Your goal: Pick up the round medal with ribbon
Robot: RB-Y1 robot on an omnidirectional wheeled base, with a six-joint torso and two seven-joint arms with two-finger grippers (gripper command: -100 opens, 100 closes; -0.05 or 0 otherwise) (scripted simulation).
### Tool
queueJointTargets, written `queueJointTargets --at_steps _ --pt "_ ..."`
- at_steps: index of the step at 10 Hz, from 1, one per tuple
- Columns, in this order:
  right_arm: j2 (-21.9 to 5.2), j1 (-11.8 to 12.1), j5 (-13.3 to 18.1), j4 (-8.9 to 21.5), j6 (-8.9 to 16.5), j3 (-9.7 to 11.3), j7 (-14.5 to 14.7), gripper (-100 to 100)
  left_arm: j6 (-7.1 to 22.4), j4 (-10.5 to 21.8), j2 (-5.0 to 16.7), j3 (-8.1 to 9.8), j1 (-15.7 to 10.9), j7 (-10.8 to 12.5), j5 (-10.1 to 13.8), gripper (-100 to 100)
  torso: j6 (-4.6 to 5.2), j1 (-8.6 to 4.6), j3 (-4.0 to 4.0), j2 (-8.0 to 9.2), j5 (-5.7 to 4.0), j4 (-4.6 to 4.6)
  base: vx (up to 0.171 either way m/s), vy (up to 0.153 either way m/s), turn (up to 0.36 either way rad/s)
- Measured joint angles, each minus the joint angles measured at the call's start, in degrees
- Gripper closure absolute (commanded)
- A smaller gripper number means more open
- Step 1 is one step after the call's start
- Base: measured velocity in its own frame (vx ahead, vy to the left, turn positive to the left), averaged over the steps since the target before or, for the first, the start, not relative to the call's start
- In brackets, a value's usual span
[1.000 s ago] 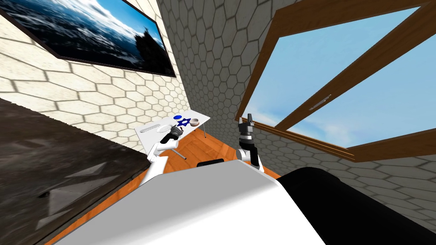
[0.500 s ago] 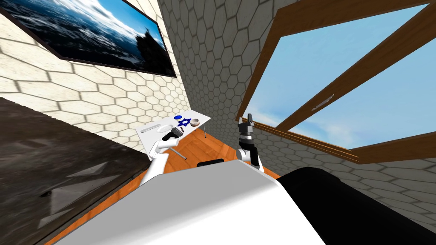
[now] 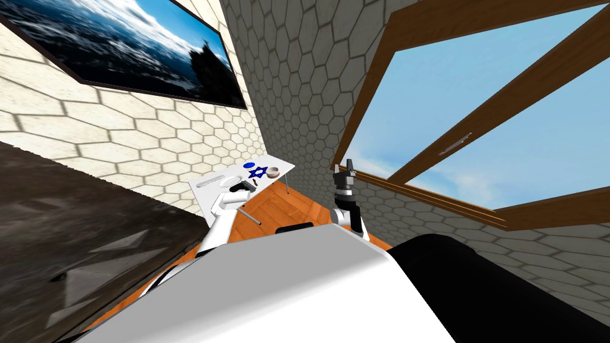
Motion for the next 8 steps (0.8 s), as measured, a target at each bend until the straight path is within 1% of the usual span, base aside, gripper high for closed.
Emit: queueJointTargets --at_steps 2,3,4,6,8 --pt "0.0 0.0 0.0 0.0 0.0 0.0 0.0 0 2.3 2.4 0.3 0.11 -1.2 2.7 -0.4 -100 -0.01 0.0 0.04 0.07 0.0 0.01 0.046 0.039 -0.04" --pt "0.0 0.0 0.0 0.0 0.0 0.0 0.0 0 3.8 4.6 0.9 0.28 -2.7 4.4 -0.3 -100 0.0 0.05 0.0 0.0 0.01 0.0 0.068 0.063 -0.072" --pt "0.0 0.0 0.0 0.0 0.0 0.0 0.0 0 5.7 6.2 1.1 0.29 -3.8 6.1 -0.7 -100 0.0 0.1 -0.02 -0.03 0.03 -0.01 0.046 0.053 -0.018" --pt "0.0 0.0 0.0 0.0 0.0 0.0 0.0 0 7.4 8.1 1.5 0.34 -4.4 8.6 -0.7 -100 -0.01 0.04 0.01 0.03 0.02 0.0 0.058 0.043 -0.053" --pt "0.0 0.0 0.0 0.0 0.0 0.0 0.0 0 9.6 11.5 2.3 0.36 -6.1 11.7 -0.7 -100 -0.01 0.07 -0.05 -0.09 0.02 -0.02 0.098 0.055 -0.076"
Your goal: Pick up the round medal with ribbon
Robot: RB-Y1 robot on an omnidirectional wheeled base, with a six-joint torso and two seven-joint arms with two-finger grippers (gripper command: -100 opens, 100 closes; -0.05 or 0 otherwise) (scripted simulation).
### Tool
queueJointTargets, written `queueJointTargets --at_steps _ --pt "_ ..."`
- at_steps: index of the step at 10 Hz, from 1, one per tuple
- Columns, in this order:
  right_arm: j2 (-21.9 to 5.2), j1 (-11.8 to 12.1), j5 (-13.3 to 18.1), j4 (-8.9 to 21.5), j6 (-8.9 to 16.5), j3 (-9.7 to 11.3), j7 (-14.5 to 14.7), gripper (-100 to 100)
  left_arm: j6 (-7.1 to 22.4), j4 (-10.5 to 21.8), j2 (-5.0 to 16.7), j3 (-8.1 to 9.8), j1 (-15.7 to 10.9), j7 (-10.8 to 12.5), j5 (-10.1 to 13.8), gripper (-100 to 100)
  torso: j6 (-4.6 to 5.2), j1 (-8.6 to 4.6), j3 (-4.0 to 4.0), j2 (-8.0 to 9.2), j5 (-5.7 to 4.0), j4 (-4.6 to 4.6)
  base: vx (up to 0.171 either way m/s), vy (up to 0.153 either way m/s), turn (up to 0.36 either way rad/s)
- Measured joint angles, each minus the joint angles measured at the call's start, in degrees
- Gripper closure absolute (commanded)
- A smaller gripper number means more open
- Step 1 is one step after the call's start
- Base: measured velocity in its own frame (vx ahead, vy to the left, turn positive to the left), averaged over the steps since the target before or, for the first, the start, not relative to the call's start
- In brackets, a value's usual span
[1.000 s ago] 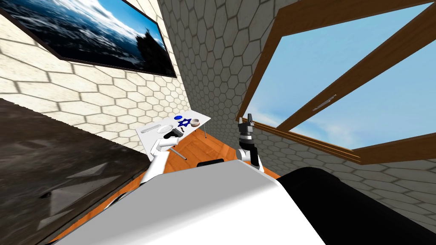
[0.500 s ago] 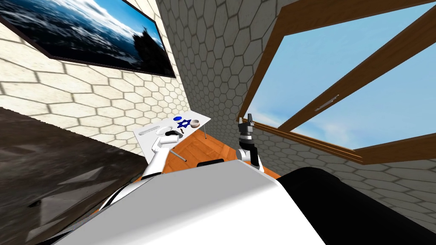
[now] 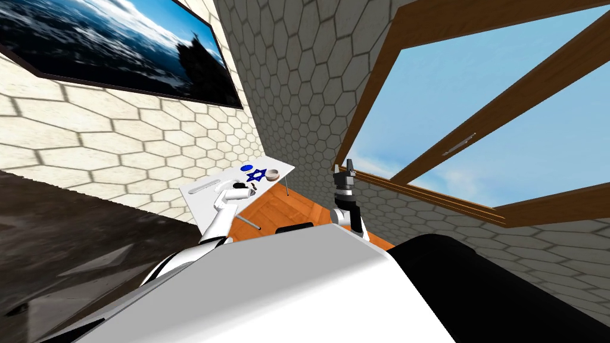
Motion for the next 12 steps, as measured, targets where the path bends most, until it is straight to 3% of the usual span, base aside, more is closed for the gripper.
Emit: queueJointTargets --at_steps 4,6,7,8,11,12 --pt "0.0 0.0 0.0 0.0 0.0 0.0 0.0 0 4.7 3.1 0.8 -0.3 -1.1 5.0 0.0 -100 0.0 -0.11 -0.01 -0.01 -0.02 -0.01 0.09 0.036 -0.085" --pt "0.0 0.0 0.0 0.0 0.0 0.0 0.0 0 5.7 5.3 1.0 -0.56 -2.1 6.6 0.1 -100 0.01 -0.2 -0.01 -0.02 -0.04 -0.01 0.063 0.006 -0.045" --pt "0.0 0.0 0.0 0.0 0.0 0.0 0.0 0 5.8 5.4 1.0 -0.58 -2.2 6.7 0.1 0 -0.02 -0.21 0.05 0.11 -0.04 0.01 0.007 0.001 0.003" --pt "0.0 0.0 0.0 0.0 0.0 0.0 0.0 0 5.8 5.4 1.0 -0.58 -2.2 6.7 0.1 -100 -0.01 -0.23 0.12 0.23 -0.05 0.04 0.04 0.008 0.042" --pt "0.0 0.0 0.0 0.0 0.0 0.0 0.0 0 2.8 6.9 0.4 -0.1 -1.1 6.0 0.1 -100 -0.02 -0.16 0.03 0.05 -0.03 0.01 0.058 0.013 0.028" --pt "0.0 0.0 0.0 0.0 0.0 0.0 0.0 0 2.6 7.0 0.3 -0.08 -1.1 5.9 0.0 100 0.01 -0.18 0.06 0.12 -0.03 0.01 0.0 0.0 0.0"
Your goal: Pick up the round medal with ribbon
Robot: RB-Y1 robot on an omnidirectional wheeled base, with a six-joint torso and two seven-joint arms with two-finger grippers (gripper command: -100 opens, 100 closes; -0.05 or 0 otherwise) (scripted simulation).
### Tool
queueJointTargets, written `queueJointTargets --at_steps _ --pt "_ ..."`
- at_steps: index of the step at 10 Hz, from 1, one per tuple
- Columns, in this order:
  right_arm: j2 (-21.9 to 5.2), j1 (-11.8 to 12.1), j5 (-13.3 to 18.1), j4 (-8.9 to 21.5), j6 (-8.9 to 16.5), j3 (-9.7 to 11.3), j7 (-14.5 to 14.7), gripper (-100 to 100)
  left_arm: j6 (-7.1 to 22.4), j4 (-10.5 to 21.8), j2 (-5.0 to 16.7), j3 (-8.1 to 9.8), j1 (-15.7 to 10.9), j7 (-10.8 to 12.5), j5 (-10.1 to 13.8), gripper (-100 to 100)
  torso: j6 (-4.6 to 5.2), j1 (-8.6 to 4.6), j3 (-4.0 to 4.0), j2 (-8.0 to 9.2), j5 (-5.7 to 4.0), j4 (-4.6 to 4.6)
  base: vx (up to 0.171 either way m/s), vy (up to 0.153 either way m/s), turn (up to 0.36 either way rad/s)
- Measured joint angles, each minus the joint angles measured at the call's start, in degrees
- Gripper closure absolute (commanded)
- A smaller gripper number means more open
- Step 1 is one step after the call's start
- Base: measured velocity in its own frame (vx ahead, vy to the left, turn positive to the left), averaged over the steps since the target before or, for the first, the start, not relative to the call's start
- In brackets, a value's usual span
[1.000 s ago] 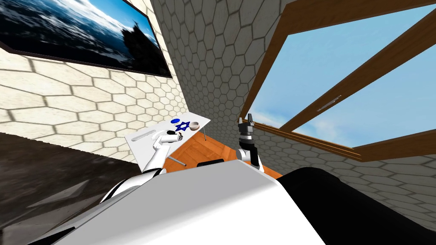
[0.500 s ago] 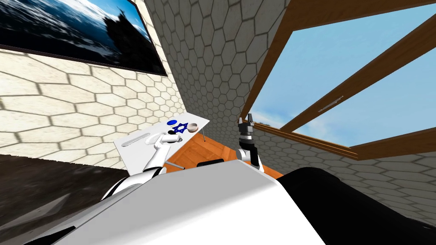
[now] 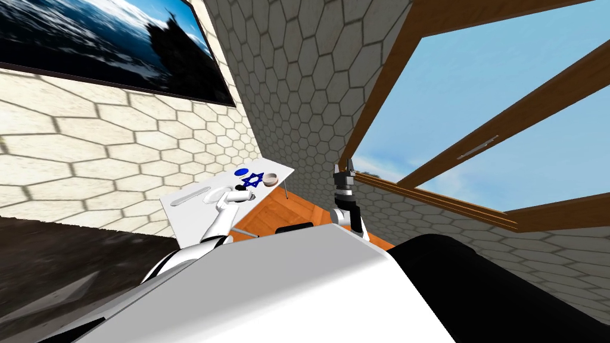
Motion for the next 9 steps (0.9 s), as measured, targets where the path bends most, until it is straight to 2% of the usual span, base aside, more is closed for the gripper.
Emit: queueJointTargets --at_steps 4,5,6,9 --pt "0.0 0.0 0.0 0.0 0.0 0.0 0.0 0 0.0 0.0 0.0 0.04 0.0 0.1 0.0 100 0.03 -0.04 0.07 0.14 -0.02 0.02 0.0 0.0 0.0" --pt "0.0 0.0 0.0 0.0 0.0 0.0 0.0 0 0.0 0.0 0.0 0.05 0.0 0.1 0.0 0 0.03 -0.05 0.07 0.14 -0.02 0.01 0.0 0.0 0.0" --pt "0.0 0.0 0.0 0.0 0.0 0.0 0.0 0 0.0 0.0 0.0 0.05 0.0 0.1 0.0 100 0.04 -0.05 0.07 0.14 -0.02 0.01 -0.052 -0.01 -0.069" --pt "0.0 0.0 0.0 0.0 0.0 0.0 0.0 0 2.6 -1.4 0.5 -0.42 -1.0 0.7 0.0 100 0.05 -0.16 0.23 0.41 -0.06 0.07 -0.054 -0.015 -0.023"
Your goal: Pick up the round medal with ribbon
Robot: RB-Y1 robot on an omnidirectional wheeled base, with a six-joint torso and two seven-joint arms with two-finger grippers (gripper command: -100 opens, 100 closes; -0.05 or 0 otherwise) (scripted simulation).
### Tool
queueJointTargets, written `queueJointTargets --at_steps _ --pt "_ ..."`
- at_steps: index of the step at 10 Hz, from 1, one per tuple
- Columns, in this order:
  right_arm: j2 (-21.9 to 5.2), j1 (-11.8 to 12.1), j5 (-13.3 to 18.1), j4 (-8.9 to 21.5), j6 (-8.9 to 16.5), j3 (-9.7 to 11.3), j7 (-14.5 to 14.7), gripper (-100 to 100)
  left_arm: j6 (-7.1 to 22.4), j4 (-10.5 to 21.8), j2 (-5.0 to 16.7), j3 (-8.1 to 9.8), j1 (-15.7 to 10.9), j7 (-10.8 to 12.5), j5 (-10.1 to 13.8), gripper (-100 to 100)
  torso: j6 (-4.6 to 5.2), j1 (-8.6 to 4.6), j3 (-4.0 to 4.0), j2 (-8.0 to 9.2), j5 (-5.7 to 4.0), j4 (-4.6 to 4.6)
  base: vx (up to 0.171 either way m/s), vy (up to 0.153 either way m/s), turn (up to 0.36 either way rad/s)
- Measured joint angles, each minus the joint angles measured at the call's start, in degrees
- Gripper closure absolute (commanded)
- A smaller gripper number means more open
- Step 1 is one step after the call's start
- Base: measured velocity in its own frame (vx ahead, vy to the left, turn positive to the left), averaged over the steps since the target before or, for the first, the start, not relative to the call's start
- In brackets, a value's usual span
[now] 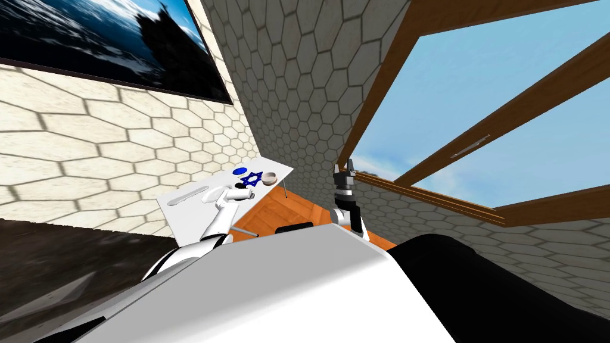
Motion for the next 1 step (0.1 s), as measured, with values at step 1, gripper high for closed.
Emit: queueJointTargets --at_steps 1 --pt "0.0 0.0 0.0 0.0 0.0 0.0 0.0 0 0.2 -0.1 0.0 -0.01 0.0 0.0 0.0 0 0.0 0.05 -0.06 -0.1 0.01 -0.02 -0.006 -0.002 0.002"
